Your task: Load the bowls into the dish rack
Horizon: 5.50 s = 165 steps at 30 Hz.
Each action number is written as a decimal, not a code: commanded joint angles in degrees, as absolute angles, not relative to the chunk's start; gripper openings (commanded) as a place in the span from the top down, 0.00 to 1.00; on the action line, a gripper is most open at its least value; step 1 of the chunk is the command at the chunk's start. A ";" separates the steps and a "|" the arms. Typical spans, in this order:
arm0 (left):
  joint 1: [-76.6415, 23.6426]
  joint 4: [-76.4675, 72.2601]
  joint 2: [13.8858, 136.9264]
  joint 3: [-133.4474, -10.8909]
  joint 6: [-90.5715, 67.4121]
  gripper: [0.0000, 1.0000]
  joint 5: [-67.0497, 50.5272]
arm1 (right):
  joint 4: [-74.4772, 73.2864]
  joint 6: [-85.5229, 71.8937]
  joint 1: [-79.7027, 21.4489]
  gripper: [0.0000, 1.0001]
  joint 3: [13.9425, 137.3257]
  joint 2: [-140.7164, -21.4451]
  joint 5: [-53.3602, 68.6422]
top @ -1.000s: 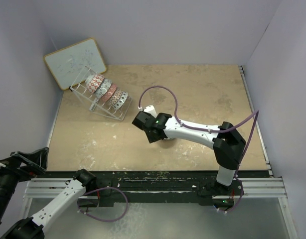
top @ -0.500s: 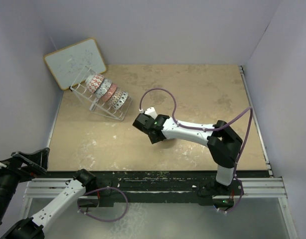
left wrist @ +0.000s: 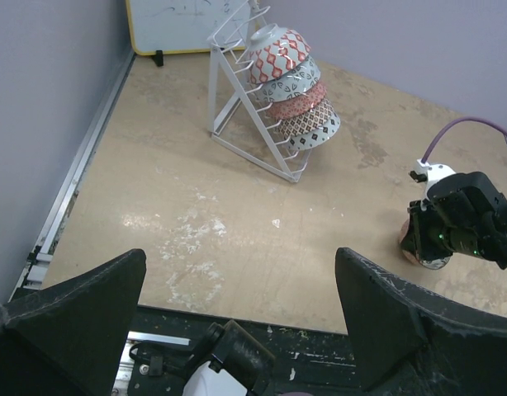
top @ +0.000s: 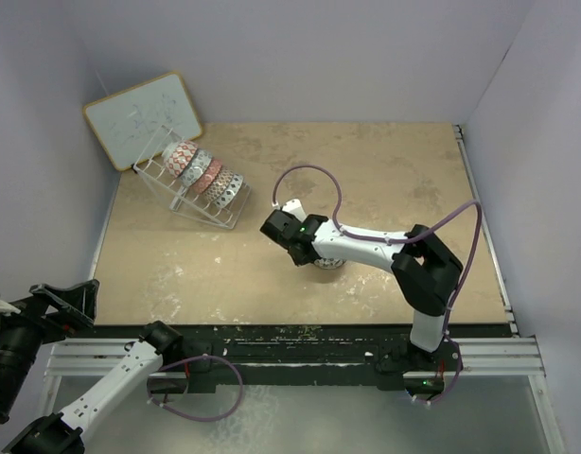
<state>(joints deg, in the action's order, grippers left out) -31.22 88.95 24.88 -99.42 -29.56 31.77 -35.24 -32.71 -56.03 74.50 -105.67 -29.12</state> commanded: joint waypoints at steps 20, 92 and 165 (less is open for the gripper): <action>-31.54 88.66 28.50 -105.76 -28.65 0.01 32.34 | 46.94 -57.29 -37.98 1.00 52.65 -88.39 28.35; -31.59 88.54 30.54 -103.90 -27.92 0.01 33.13 | 111.47 -103.13 -32.70 1.00 50.83 -130.43 18.00; -31.64 83.47 30.36 -104.88 -26.10 0.01 29.92 | 70.01 -96.84 -42.81 1.00 143.95 -153.09 17.84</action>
